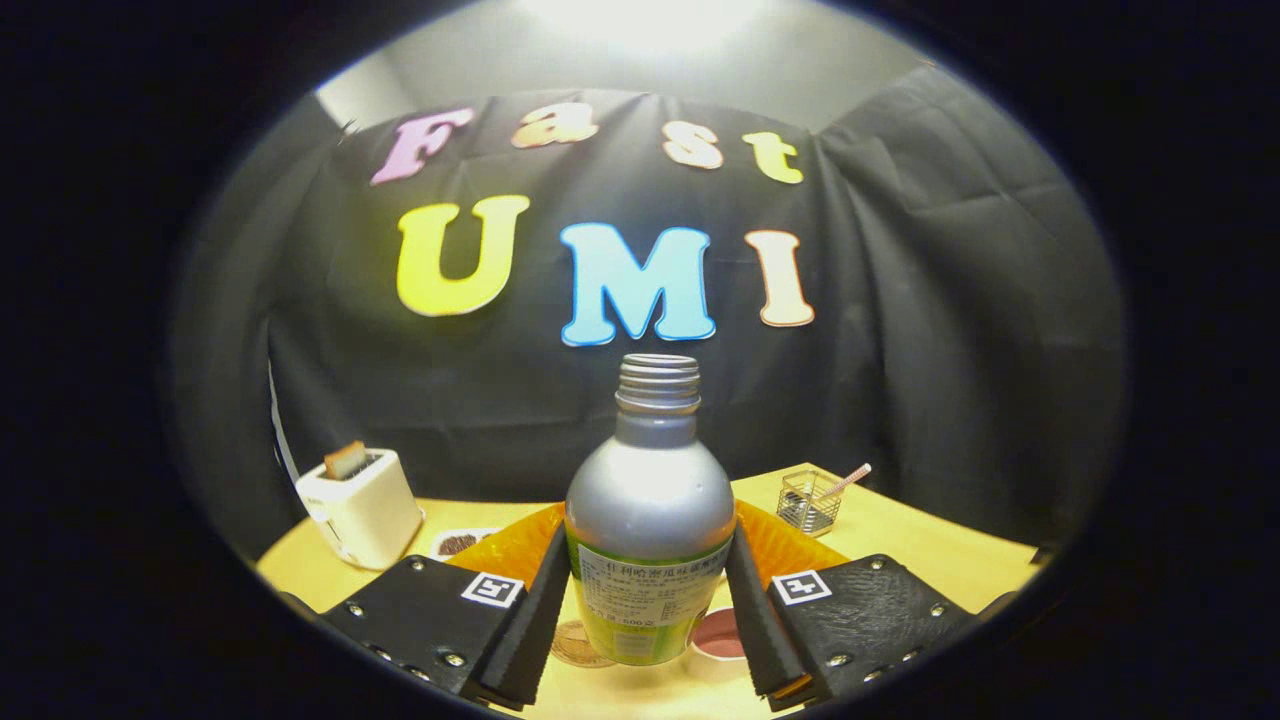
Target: Take the bottle from table, then pour the juice into the cup, finally place the bottle on the coaster
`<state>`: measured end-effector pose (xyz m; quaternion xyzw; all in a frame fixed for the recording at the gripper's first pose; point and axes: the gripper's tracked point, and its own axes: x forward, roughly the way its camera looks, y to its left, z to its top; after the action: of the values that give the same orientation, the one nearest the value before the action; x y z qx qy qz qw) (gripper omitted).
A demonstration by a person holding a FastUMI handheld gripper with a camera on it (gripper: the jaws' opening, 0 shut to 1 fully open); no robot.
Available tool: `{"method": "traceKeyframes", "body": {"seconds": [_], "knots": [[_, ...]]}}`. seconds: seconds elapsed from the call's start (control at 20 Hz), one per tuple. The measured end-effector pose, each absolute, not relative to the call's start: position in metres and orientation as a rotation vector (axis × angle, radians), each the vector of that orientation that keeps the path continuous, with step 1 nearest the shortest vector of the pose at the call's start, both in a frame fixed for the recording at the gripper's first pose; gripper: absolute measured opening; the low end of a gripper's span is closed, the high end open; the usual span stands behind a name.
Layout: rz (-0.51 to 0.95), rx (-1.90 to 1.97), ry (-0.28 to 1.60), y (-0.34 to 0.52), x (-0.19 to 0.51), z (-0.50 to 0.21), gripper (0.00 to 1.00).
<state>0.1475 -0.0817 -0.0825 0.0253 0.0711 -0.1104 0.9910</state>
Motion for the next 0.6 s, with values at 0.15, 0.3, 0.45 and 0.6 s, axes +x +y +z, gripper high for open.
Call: {"method": "traceKeyframes", "body": {"seconds": [0.15,0.3,0.45,0.6], "knots": [[-0.194,0.025,0.131,-0.066,0.147,-0.083,0.76],[-0.169,0.049,0.124,-0.055,0.147,-0.086,0.76],[-0.161,0.08,0.107,-0.052,0.152,-0.09,0.76],[-0.122,0.088,0.103,-0.043,0.16,-0.101,0.76]]}}
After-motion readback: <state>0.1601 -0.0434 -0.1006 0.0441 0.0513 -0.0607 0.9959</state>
